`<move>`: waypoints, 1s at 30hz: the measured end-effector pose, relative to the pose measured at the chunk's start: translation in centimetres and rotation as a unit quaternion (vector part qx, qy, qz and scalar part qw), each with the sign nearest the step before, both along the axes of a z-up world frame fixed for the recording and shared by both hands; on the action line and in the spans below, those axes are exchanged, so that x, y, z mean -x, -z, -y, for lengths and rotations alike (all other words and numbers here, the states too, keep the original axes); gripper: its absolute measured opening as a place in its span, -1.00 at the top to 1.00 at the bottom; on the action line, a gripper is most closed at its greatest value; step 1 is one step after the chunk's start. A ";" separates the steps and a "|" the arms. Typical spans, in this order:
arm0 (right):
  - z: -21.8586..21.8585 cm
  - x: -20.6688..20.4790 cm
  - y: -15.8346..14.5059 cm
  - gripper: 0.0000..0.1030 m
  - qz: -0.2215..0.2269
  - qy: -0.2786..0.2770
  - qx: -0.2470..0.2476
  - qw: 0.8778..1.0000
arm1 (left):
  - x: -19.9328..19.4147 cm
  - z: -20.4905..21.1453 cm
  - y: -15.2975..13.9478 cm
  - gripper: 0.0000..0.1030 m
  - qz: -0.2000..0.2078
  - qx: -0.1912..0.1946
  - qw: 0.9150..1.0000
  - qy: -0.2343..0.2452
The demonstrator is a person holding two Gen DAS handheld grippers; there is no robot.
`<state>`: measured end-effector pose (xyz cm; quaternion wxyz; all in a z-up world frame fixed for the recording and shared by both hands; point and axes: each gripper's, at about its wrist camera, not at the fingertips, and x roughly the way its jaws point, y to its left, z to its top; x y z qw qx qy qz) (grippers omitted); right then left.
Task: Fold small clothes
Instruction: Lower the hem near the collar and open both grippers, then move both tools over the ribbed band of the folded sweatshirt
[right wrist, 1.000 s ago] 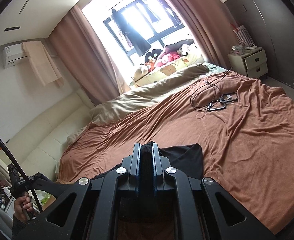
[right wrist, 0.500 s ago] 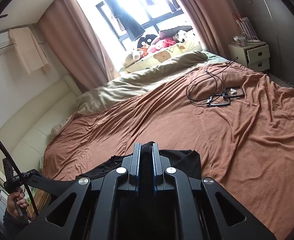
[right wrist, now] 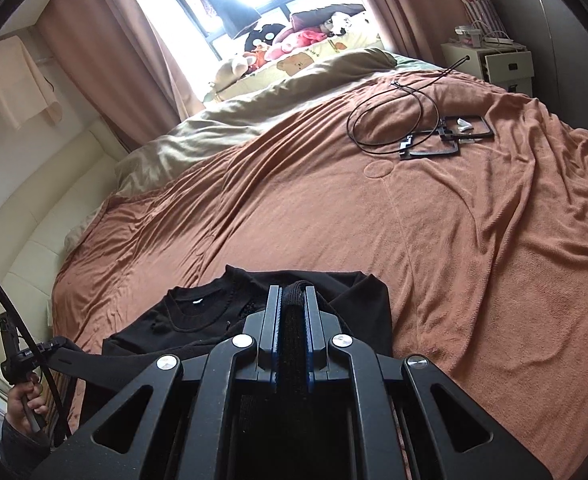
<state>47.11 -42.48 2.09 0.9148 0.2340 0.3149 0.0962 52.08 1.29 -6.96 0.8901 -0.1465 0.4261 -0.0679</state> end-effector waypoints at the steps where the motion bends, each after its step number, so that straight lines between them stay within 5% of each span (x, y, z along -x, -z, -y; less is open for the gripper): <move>1: -0.2 -0.6 0.3 0.89 -0.004 0.001 0.002 1.000 | -0.6 0.1 0.7 0.82 -0.006 -0.002 1.000 0.000; 12: -2.7 -5.1 1.9 0.79 -0.048 0.002 0.039 0.998 | -5.6 1.1 6.2 0.78 -0.049 -0.033 0.998 0.001; 13: -3.0 -5.4 2.1 0.70 -0.059 -0.001 0.044 0.997 | -6.0 1.1 6.8 0.78 -0.058 -0.035 0.998 -0.001; 15: -3.2 -5.7 1.9 0.21 -0.070 -0.008 0.058 0.996 | -6.3 1.4 7.3 0.71 -0.068 -0.044 0.997 0.005; 16: -3.4 -5.5 1.6 -0.27 -0.067 -0.010 0.065 0.996 | -6.2 1.6 7.4 0.62 -0.071 -0.052 0.996 0.010; 17: -3.6 -5.1 1.2 -0.51 -0.063 -0.012 0.072 0.995 | -6.1 1.7 7.3 0.54 -0.073 -0.056 0.996 0.011; 19: -3.7 -4.6 0.6 -0.51 -0.063 -0.019 0.087 0.994 | -5.5 1.4 6.8 0.00 -0.070 -0.060 0.996 0.009; 21: -4.0 -4.2 0.6 -0.51 -0.079 -0.030 0.104 0.991 | -4.9 1.1 6.1 -0.21 -0.062 -0.060 0.996 0.011; 25: -4.8 -3.5 0.6 -0.51 -0.115 -0.046 0.143 0.982 | -3.7 1.4 5.3 -0.54 -0.075 -0.075 0.993 0.044; 30: -6.3 -3.5 0.8 -0.51 -0.148 -0.054 0.199 0.967 | -1.6 2.3 5.6 -0.65 -0.091 -0.128 0.984 0.088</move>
